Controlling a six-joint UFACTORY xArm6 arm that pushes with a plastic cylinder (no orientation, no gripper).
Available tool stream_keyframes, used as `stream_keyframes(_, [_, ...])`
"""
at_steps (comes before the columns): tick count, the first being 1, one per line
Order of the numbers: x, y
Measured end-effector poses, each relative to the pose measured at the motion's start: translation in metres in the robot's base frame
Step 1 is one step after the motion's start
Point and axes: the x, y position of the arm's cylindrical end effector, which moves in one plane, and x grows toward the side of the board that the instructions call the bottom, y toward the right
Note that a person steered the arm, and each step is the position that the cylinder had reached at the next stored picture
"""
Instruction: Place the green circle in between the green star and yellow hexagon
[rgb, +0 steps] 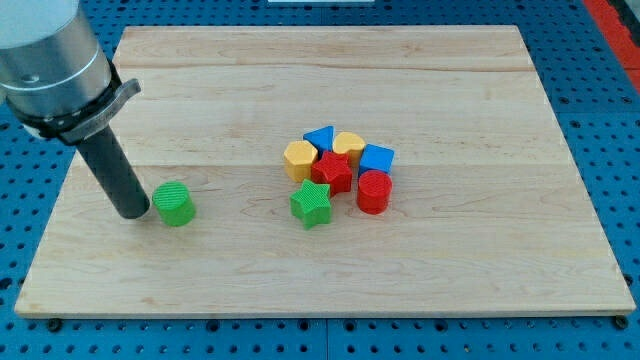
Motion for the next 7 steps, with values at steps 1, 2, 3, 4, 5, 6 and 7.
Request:
stream_keyframes(1, [0.000,0.027])
stream_keyframes(2, [0.000,0.051])
stream_keyframes(3, [0.000,0.059])
stream_keyframes(4, [0.001,0.060])
stream_keyframes(5, [0.006,0.051])
stream_keyframes(6, [0.015,0.032])
stream_keyframes(7, [0.015,0.042])
